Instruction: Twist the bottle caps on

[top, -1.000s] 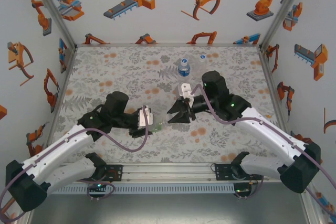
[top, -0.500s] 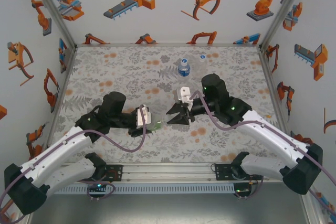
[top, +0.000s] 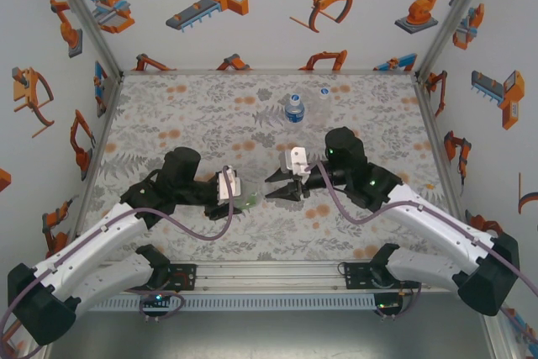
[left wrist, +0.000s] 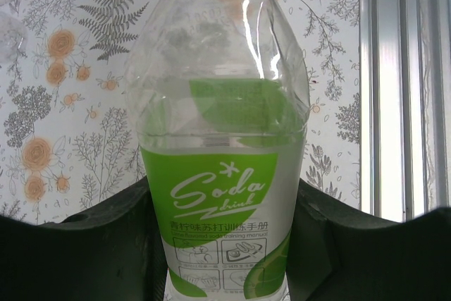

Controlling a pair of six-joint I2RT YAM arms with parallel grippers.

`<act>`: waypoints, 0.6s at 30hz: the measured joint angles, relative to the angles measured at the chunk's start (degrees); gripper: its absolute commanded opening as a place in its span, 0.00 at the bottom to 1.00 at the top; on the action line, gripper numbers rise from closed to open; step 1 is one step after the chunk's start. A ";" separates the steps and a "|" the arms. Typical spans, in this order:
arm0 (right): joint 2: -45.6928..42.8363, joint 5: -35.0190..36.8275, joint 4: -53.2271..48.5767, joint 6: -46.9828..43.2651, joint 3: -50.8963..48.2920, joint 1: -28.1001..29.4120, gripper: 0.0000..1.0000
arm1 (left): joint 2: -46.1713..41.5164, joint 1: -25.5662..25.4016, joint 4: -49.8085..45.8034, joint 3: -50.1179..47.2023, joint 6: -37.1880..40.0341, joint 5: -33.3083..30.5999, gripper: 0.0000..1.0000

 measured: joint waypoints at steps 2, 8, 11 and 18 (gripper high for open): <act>-0.50 0.24 0.81 -0.02 -0.57 0.02 0.15 | 0.00 0.02 0.22 0.00 -0.02 0.24 0.00; -0.35 -0.11 1.46 0.02 -0.61 0.07 0.14 | 0.00 0.33 0.39 0.00 0.00 0.90 0.00; 0.33 -0.26 2.23 1.14 -0.61 0.07 0.12 | -0.02 0.55 0.22 -0.07 0.00 0.87 0.00; 4.04 -0.26 4.00 7.89 -0.61 0.02 0.07 | -0.07 1.11 -1.88 -0.85 -0.07 -0.20 0.00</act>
